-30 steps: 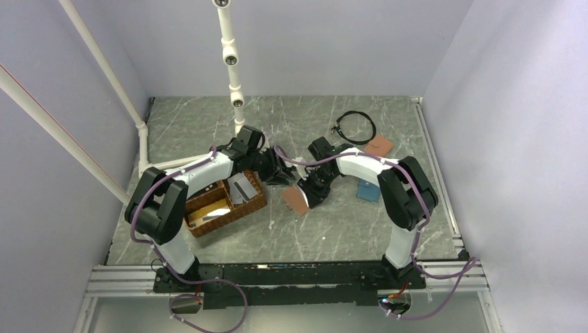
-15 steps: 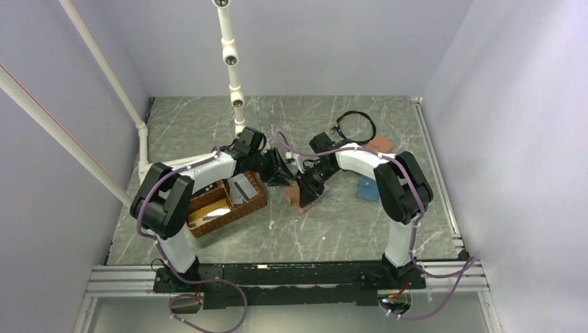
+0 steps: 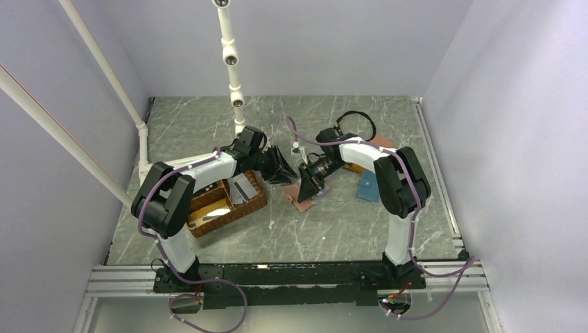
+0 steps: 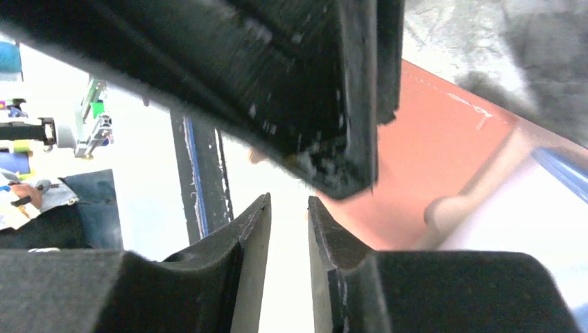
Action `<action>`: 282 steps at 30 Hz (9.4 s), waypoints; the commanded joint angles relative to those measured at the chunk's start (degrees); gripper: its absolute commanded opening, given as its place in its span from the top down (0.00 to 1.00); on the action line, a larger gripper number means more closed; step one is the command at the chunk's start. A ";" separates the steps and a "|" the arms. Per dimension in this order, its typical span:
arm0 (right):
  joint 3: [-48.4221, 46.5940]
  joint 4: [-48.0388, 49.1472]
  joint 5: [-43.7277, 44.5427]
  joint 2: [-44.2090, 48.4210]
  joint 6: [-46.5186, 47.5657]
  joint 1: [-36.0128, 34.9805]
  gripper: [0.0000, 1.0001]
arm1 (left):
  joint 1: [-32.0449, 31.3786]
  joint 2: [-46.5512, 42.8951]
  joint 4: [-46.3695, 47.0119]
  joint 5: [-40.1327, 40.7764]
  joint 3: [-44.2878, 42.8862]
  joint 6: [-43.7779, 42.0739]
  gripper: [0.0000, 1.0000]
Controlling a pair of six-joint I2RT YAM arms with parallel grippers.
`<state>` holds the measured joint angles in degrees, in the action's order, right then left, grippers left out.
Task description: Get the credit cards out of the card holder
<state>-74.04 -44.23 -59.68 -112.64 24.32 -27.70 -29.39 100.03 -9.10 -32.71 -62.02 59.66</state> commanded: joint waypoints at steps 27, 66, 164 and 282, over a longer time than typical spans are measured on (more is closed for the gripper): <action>3.20 8.29 22.70 3.96 -10.52 13.91 0.36 | -7.53 14.98 -17.91 7.75 -19.27 -8.46 0.59; 8.35 11.58 14.86 12.93 -12.25 14.36 1.00 | -6.32 11.08 -13.83 7.36 -18.59 -9.90 0.61; 20.66 12.17 28.76 25.26 2.22 -0.22 0.30 | -5.86 20.82 -23.77 -4.48 -17.81 -13.76 0.48; 7.68 10.52 20.20 10.88 -7.00 15.65 0.76 | -8.18 24.18 -4.12 -8.07 -16.46 -2.22 0.70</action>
<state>-64.20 -35.18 -40.64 -102.13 18.06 -12.80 -37.34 123.98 -14.20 -43.72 -76.90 59.18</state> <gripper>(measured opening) 0.221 0.290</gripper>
